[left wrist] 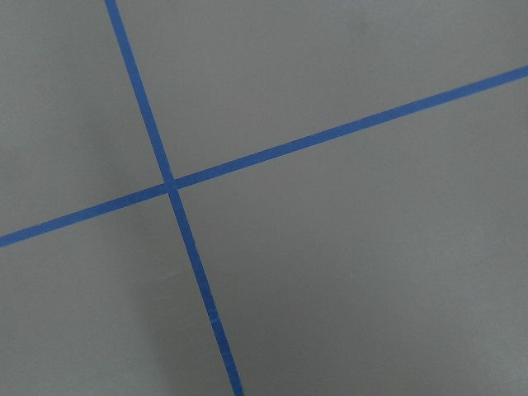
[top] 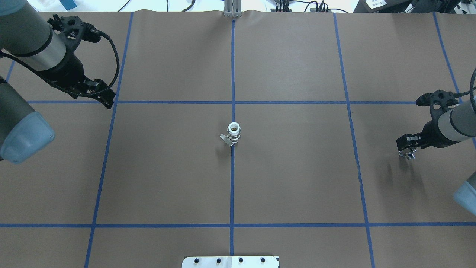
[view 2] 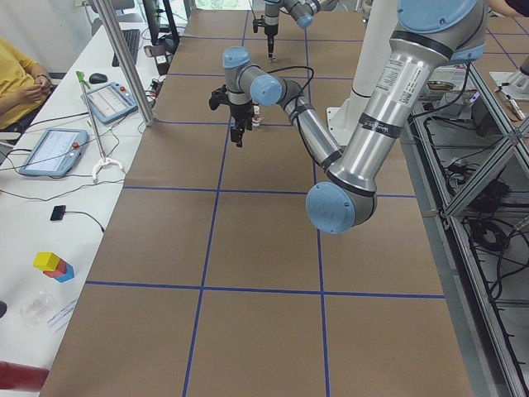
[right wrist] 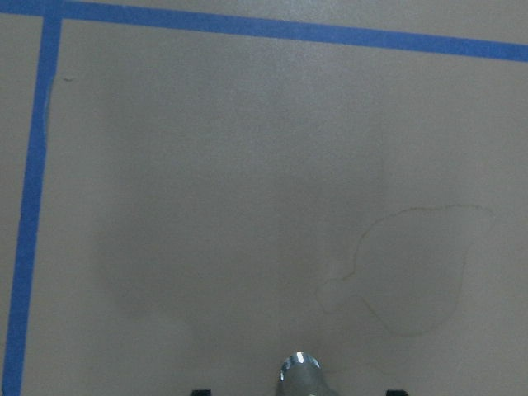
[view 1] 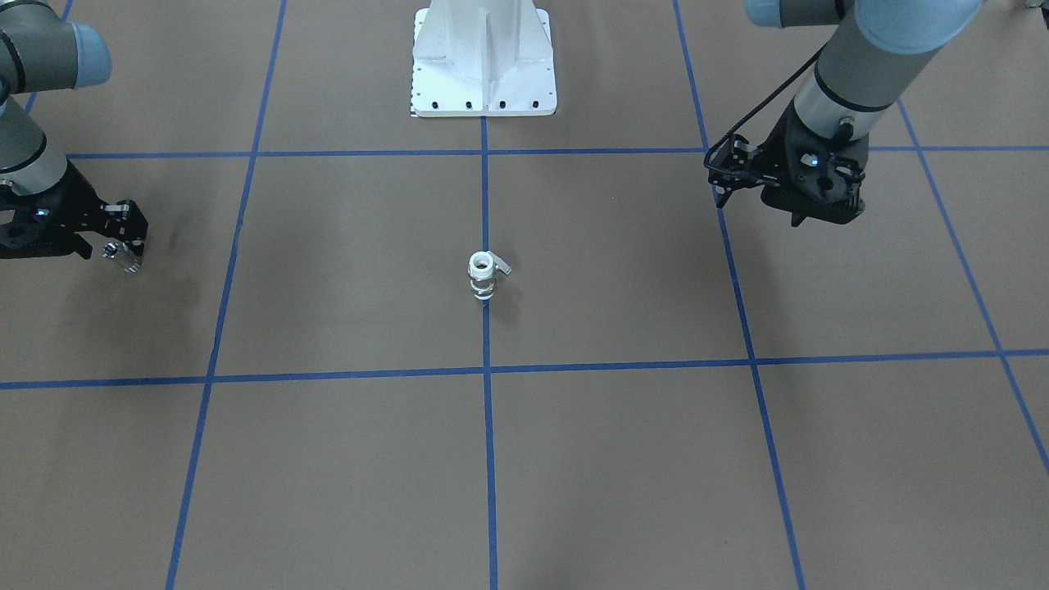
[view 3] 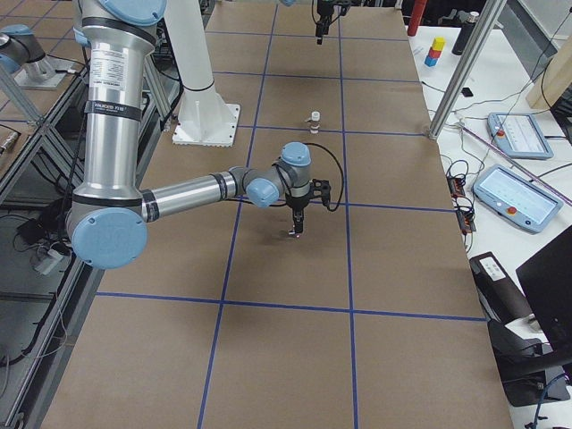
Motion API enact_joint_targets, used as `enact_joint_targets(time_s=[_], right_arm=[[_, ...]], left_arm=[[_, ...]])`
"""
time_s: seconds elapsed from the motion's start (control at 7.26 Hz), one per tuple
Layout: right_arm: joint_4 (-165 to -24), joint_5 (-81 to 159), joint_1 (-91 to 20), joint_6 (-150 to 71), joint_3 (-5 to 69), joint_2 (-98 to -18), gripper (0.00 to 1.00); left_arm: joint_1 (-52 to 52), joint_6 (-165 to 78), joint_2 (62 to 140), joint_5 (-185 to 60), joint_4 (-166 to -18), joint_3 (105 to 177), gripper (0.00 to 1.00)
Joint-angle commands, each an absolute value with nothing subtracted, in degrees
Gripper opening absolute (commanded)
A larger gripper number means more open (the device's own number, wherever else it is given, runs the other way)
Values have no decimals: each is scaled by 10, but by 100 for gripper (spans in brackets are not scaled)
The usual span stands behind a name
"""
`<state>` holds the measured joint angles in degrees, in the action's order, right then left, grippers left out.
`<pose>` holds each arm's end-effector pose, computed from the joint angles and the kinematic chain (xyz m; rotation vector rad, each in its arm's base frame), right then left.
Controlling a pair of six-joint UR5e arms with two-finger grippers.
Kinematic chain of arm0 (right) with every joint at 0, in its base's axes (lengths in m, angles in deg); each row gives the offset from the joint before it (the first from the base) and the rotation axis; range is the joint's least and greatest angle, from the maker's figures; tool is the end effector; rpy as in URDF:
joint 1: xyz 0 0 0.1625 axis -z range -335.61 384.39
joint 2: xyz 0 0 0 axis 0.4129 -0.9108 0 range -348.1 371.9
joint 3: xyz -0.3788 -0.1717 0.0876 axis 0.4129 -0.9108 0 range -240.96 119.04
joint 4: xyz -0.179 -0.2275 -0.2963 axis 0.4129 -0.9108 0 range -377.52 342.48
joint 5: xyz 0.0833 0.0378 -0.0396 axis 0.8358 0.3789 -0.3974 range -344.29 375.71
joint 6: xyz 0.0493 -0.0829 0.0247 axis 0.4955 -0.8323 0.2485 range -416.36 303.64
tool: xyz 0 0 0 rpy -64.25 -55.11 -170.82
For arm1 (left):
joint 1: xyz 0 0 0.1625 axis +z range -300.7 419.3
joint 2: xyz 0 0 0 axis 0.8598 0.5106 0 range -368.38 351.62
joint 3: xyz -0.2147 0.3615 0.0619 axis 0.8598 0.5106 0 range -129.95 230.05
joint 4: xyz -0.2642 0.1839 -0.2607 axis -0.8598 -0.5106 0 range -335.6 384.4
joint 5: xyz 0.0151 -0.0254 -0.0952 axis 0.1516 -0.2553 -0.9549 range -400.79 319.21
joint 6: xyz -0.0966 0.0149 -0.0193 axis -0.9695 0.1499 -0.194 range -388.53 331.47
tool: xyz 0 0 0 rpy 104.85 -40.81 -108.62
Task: Assemble PPR valve and pipe with both arms
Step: 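Grasp the small chrome fitting with the right gripper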
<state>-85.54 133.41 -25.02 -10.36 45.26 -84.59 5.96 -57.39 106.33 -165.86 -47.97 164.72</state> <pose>-0.2396 -0.4132 0.5410 0.0720 -0.7143 -0.0436 0.2737 -0.4950 0.2677 0.1290 0.7937 0.2983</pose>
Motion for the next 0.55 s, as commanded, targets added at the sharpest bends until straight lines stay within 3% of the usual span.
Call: enact_joint_targets(time_s=[0.0,0.41], right_arm=[[-856,1337,-251,-103,452,-850,61],[-859,1339,-251,-104,449,-850,61]], left_arm=[[61,-574,1063,-1659,-480,1645,100],[62,-574,1063,-1658,-479,1644,100]])
